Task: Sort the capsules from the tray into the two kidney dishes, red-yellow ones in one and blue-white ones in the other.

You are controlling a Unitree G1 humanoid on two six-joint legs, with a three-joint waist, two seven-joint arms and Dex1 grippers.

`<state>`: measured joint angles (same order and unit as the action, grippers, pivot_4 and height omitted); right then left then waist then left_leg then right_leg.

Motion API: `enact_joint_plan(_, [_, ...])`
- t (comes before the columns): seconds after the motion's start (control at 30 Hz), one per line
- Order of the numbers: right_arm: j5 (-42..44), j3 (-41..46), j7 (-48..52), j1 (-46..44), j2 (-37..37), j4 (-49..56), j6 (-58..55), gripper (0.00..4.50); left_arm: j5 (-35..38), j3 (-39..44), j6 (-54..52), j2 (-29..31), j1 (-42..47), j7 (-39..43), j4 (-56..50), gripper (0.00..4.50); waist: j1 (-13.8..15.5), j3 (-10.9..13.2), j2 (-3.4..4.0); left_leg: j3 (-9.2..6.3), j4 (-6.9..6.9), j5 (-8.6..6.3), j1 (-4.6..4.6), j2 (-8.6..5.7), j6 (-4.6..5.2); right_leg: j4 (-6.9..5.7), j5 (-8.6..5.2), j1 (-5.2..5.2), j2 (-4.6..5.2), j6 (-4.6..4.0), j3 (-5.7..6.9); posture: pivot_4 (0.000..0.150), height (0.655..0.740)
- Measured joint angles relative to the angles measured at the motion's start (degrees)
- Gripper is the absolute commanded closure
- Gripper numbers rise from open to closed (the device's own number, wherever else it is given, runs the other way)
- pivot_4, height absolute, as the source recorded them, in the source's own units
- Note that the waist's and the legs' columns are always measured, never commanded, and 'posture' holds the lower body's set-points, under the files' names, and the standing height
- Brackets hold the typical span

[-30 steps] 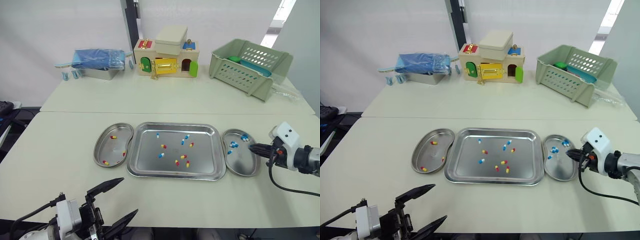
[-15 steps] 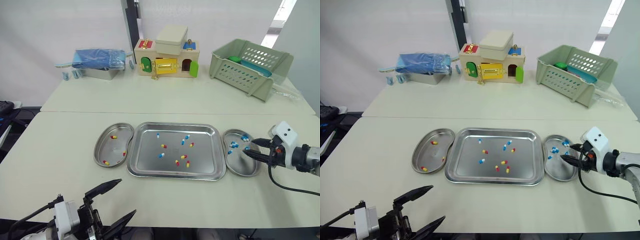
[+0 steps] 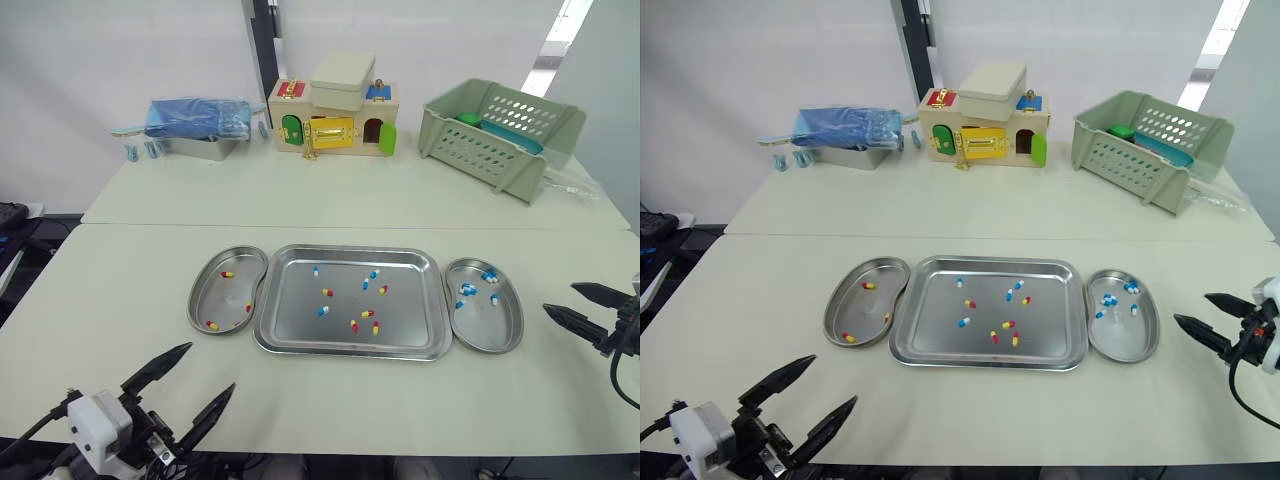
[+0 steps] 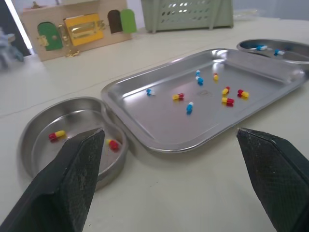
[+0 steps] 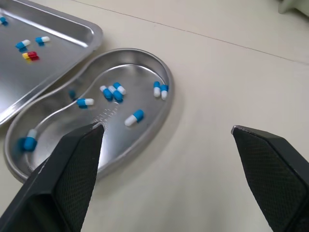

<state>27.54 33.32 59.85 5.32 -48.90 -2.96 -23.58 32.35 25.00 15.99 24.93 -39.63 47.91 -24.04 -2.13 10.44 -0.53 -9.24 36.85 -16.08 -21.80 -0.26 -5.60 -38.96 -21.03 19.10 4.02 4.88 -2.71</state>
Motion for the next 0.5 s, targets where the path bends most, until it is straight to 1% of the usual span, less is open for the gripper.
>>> enact_joint_plan(0.1, [-0.5,0.4,-1.7,0.3,1.6,-3.6,2.6,0.03,-0.3,3.3,-0.7,-1.1,0.4,-3.5,3.0,0.00,0.0,0.0,0.00,0.01,0.01,0.00,-0.01,-0.01,0.00,0.01,0.00,0.00,0.00,0.00,-0.01,0.150,0.7400])
enact_joint_plan(0.17, [-0.7,0.6,-2.8,0.3,2.1,-5.2,3.9,0.03,-0.8,4.0,-0.7,-1.2,0.3,-3.6,4.4,0.00,0.0,0.0,0.00,0.01,0.01,0.00,-0.02,-0.02,0.00,0.01,0.00,0.01,0.00,0.00,-0.01,0.150,0.7400])
enact_joint_plan(0.5, [-0.6,0.6,-3.9,0.3,2.2,-6.0,5.7,0.03,-1.0,4.0,-0.8,-1.4,-0.5,-3.2,2.9,0.00,0.1,0.0,0.00,0.01,0.00,0.00,-0.02,-0.01,0.00,0.01,0.00,0.00,0.00,0.00,-0.01,0.150,0.7400])
